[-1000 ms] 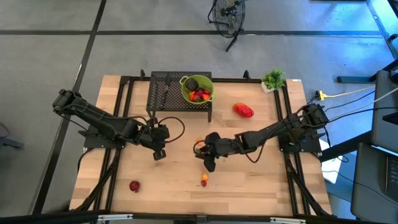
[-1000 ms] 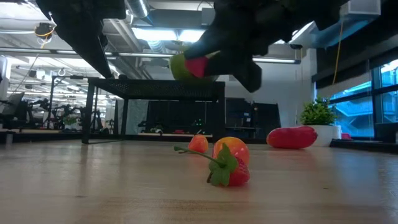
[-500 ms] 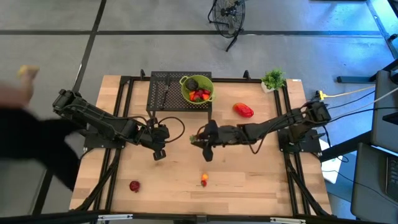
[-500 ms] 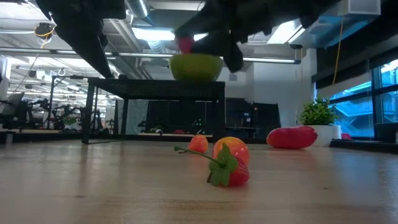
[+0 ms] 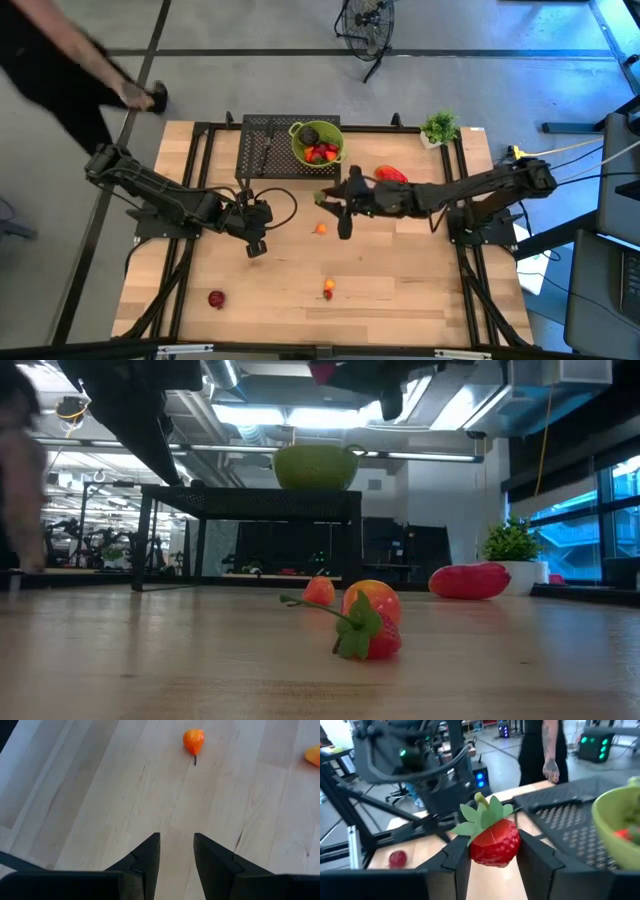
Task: Pick & Place Fruit
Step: Put the strawberry into the green strainer bowl on the shelf
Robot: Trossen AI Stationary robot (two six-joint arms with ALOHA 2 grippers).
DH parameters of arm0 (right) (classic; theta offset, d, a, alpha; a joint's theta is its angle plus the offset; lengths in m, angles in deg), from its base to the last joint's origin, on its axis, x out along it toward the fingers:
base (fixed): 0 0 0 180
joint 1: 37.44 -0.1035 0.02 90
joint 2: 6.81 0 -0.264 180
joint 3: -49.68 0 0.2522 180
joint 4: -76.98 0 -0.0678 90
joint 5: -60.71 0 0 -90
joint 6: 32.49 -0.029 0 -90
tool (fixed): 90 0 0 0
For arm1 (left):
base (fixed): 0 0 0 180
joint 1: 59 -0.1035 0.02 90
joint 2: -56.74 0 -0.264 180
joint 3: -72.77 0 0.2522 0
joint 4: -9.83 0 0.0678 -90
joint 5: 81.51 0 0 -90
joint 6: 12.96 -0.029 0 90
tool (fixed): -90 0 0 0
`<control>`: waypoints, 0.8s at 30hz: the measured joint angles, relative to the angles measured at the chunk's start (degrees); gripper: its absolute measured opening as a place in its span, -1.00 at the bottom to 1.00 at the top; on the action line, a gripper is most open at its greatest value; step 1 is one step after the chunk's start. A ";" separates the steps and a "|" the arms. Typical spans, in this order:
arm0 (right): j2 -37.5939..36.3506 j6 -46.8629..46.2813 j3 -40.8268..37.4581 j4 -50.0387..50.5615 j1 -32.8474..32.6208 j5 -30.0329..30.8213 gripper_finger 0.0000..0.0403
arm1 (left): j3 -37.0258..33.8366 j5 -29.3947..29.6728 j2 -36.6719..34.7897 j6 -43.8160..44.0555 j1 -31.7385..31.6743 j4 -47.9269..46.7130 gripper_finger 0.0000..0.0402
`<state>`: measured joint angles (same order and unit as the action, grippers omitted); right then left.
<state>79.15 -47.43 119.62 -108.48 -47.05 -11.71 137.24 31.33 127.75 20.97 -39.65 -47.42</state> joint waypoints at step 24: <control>-2.96 12.69 0.00 -0.17 14.87 6.00 -0.33 | 0.00 0.01 0.01 0.87 0.01 0.00 -0.43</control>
<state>76.19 -34.74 119.62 -108.65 -32.18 -5.71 137.24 31.35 127.75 21.85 -39.64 -47.41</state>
